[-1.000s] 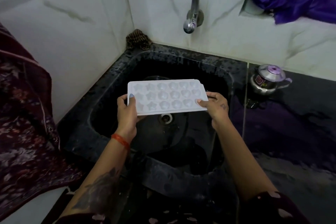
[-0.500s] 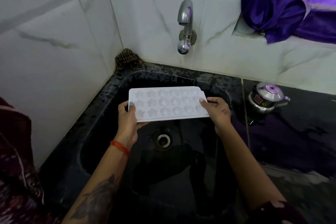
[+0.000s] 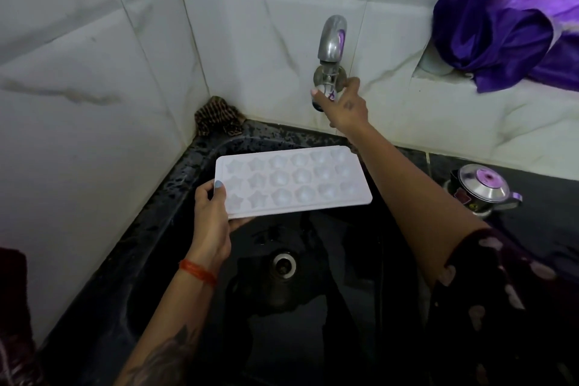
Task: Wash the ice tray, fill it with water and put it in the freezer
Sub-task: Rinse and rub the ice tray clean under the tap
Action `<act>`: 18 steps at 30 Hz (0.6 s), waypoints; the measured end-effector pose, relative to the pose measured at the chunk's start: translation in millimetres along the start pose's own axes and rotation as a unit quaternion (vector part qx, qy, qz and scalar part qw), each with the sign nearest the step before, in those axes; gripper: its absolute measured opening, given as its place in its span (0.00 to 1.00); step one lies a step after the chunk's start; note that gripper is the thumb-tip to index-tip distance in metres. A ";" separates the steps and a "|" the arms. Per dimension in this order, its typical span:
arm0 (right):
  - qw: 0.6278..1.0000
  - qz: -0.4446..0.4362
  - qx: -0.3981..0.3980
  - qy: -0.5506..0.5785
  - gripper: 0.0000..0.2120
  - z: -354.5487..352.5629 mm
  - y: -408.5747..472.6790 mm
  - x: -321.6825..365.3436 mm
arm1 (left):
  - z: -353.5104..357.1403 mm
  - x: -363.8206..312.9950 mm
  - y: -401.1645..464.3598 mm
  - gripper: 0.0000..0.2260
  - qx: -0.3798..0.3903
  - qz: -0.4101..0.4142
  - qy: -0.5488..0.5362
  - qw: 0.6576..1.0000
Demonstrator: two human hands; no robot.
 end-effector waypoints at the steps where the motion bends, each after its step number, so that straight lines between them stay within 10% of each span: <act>1: 1.000 -0.015 0.004 -0.008 0.34 3.5 5.2 2.4 | 0.4 -1.0 1.6 0.07 -0.002 0.000 -0.002 1.000; 18: 0.953 -0.185 -0.026 -0.239 0.18 6.7 19.1 14.5 | 6.9 -1.2 12.6 0.07 -0.007 -0.005 0.000 1.000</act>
Point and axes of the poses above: each hand's wrist, its own y-axis towards the middle knuckle, its own z-axis out of the palm, x = y × z, the point moved 5 cm from there along y, towards the middle knuckle, and after that the axes turned 3 degrees about z, right-handed, at the moved point
